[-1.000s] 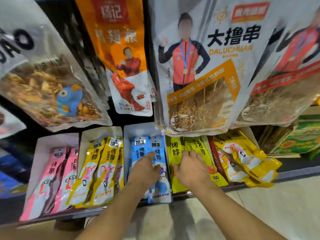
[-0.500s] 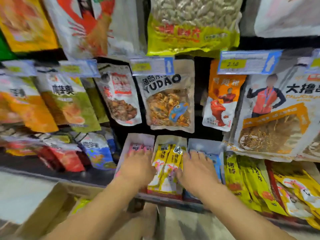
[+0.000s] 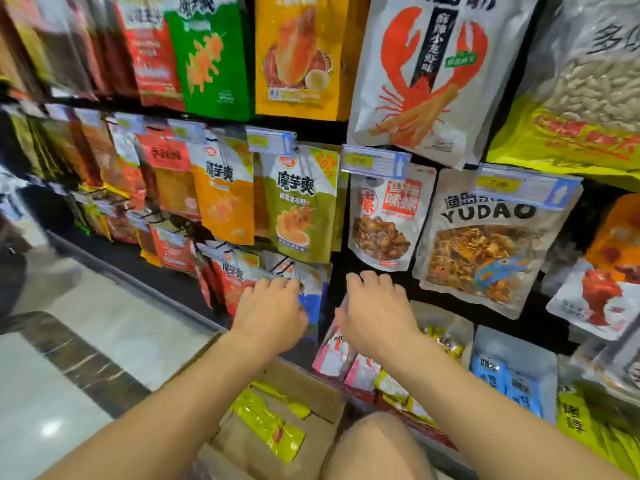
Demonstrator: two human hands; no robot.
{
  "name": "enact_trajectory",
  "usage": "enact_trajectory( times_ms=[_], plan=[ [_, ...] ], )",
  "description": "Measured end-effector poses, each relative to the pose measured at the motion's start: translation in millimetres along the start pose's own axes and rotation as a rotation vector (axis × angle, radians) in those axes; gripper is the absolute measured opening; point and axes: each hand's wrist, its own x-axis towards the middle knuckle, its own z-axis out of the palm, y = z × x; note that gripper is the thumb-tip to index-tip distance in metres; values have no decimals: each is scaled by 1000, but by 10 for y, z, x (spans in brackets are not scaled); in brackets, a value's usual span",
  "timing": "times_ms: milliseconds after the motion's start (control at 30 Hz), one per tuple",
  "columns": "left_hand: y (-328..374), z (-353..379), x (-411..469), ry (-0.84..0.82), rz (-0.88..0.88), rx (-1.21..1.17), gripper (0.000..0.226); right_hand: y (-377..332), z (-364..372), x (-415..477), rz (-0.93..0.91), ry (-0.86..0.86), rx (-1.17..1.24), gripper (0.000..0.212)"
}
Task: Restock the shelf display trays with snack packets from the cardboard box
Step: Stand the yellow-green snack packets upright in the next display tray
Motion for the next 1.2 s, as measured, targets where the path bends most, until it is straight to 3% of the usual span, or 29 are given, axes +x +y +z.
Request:
enact_trajectory(
  times_ms=[267, 500, 733, 933, 1200],
  plan=[
    [-928, 212, -167, -119, -217, -39, 51, -883, 306, 449, -161, -11, -15, 47],
    [-1378, 905, -211, -241, -312, -84, 44, -1370, 1008, 604, -216, -79, 6, 44],
    [-1400, 1851, -227, -472, -426, -173, 42, -1411, 1910, 515, -163, -228, -12, 50],
    [-1305, 2683, -214, -665, -534, -283, 60, -1222, 2579, 388, -147, -328, -22, 57],
    [-1027, 3528, -162, -695, -834, -475, 78, -1154, 3080, 353, -145, -407, 125, 64]
  ],
)
